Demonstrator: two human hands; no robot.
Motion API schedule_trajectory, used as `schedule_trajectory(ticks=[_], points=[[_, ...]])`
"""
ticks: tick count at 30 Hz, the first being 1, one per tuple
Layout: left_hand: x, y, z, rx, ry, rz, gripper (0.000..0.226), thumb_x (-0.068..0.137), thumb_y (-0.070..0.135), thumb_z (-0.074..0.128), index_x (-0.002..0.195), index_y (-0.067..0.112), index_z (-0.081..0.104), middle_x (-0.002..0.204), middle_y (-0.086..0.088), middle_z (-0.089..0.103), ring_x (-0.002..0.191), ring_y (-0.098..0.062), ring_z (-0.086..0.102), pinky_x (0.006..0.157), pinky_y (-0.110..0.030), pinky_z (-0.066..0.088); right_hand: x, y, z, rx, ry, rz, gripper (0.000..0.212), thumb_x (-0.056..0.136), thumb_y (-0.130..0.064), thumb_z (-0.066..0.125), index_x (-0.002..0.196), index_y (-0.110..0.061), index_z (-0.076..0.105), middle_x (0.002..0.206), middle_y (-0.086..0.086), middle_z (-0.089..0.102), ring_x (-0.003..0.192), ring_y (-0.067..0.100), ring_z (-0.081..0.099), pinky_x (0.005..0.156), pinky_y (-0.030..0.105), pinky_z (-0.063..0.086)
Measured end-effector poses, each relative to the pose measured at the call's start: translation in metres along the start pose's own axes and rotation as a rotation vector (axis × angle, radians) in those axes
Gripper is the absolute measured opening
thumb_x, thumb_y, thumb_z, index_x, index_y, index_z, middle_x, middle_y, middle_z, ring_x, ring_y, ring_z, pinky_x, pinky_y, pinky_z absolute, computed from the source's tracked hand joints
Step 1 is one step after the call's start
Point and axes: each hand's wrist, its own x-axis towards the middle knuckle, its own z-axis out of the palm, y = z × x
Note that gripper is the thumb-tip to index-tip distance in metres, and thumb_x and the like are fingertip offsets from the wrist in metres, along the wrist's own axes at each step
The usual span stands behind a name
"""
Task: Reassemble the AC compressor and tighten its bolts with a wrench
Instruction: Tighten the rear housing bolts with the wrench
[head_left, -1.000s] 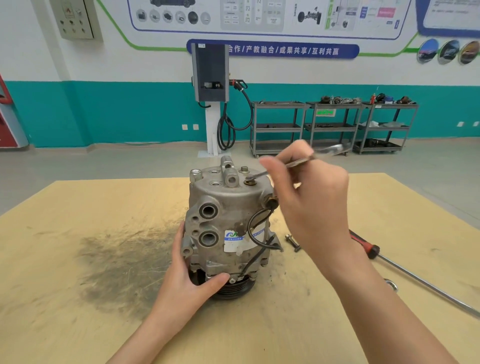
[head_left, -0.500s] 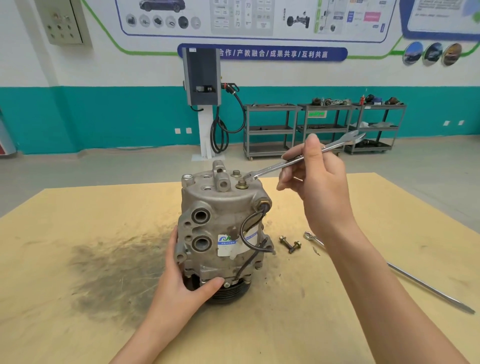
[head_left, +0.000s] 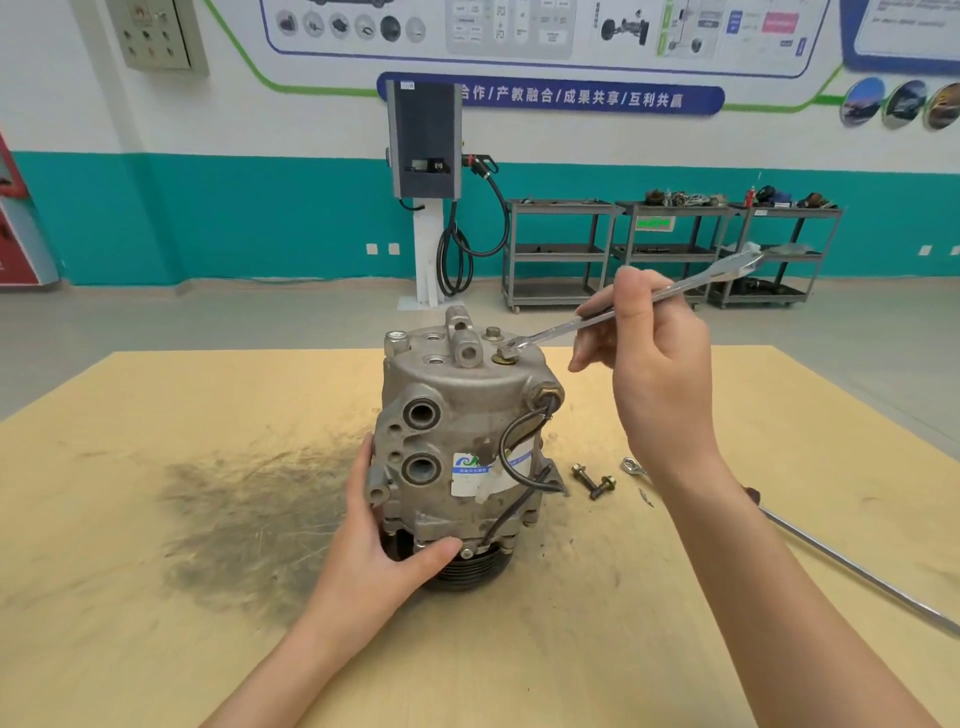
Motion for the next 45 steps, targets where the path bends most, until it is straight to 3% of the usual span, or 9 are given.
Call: schedule_trajectory(ticks=[5,8,13,17,21,27,32,41,45], points=[[-0.001,0.003,0.001,0.007,0.014,-0.019,0.108,0.051,0.055,0.08,0.131,0.064,0.008,0.127,0.04,0.052,0.115,0.022,0.048,0.083,0.007,0.033,-0.014,-0.015,0.011,-0.542,-0.03,-0.581,0.034,0.096,-0.031,0.052,0.075,-0.005,0.058,0.053,0.001,0.055,0.045,0.012,0.045,0.048,0.018,0.035],[-0.002,0.004,0.001,0.006,0.013,-0.017,0.108,0.051,0.055,0.08,0.132,0.062,0.007,0.132,0.034,0.049,0.115,0.022,0.047,0.083,0.007,0.033,-0.023,-0.019,0.019,-0.782,-0.068,-0.743,0.033,0.096,-0.026,0.059,0.074,-0.001,0.061,0.057,0.004,0.055,0.047,0.018,0.047,0.044,0.029,0.042],[-0.001,0.005,0.0,0.032,0.013,-0.025,0.107,0.05,0.059,0.079,0.128,0.067,0.006,0.134,0.03,0.048,0.114,0.024,0.047,0.082,0.008,0.032,-0.021,-0.035,0.013,-0.694,-0.002,-0.706,0.031,0.097,-0.029,0.054,0.077,-0.006,0.061,0.058,0.001,0.06,0.049,0.012,0.053,0.051,0.017,0.04],[-0.001,0.002,0.0,0.033,0.013,-0.02,0.111,0.051,0.06,0.08,0.135,0.061,0.007,0.136,0.026,0.05,0.115,0.021,0.048,0.083,0.007,0.033,-0.008,-0.034,0.001,-0.219,-0.016,-0.269,0.027,0.101,-0.031,0.047,0.08,-0.017,0.057,0.058,-0.001,0.06,0.055,0.016,0.06,0.056,0.035,0.051],[-0.001,0.0,-0.001,0.022,-0.003,-0.001,0.122,0.051,0.06,0.081,0.149,0.045,0.009,0.138,0.024,0.051,0.117,0.018,0.049,0.084,0.006,0.034,0.003,-0.017,-0.006,0.04,-0.043,0.103,0.032,0.105,-0.025,0.039,0.083,-0.01,0.058,0.056,-0.002,0.058,0.056,0.014,0.059,0.058,0.029,0.054],[-0.001,-0.001,-0.001,0.01,-0.011,0.014,0.127,0.052,0.058,0.081,0.153,0.034,0.009,0.139,0.021,0.051,0.118,0.015,0.051,0.087,0.004,0.035,0.008,-0.003,-0.011,0.22,-0.095,0.289,0.035,0.105,-0.028,0.037,0.084,-0.009,0.057,0.057,0.002,0.058,0.056,0.017,0.058,0.058,0.03,0.054],[-0.001,-0.002,-0.001,0.009,-0.008,0.009,0.125,0.051,0.059,0.081,0.151,0.038,0.009,0.138,0.024,0.05,0.118,0.016,0.05,0.086,0.005,0.035,0.004,-0.003,-0.003,0.161,-0.079,0.202,0.031,0.104,-0.027,0.041,0.083,-0.01,0.057,0.057,0.0,0.059,0.055,0.016,0.058,0.059,0.03,0.054],[-0.001,0.001,-0.001,0.007,-0.002,0.01,0.128,0.044,0.079,0.079,0.146,0.051,0.006,0.129,0.041,0.049,0.118,0.02,0.047,0.085,0.006,0.033,-0.016,-0.021,0.013,-0.604,-0.069,-0.619,0.028,0.094,-0.03,0.055,0.077,-0.008,0.061,0.056,-0.006,0.055,0.057,0.008,0.048,0.055,0.006,0.037],[-0.001,0.001,-0.002,0.004,0.0,0.01,0.129,0.043,0.079,0.079,0.147,0.05,0.008,0.133,0.037,0.049,0.119,0.02,0.047,0.086,0.006,0.033,-0.015,-0.024,0.011,-0.497,-0.048,-0.516,0.025,0.095,-0.032,0.052,0.081,-0.012,0.06,0.057,-0.001,0.059,0.053,0.014,0.056,0.05,0.022,0.044]])
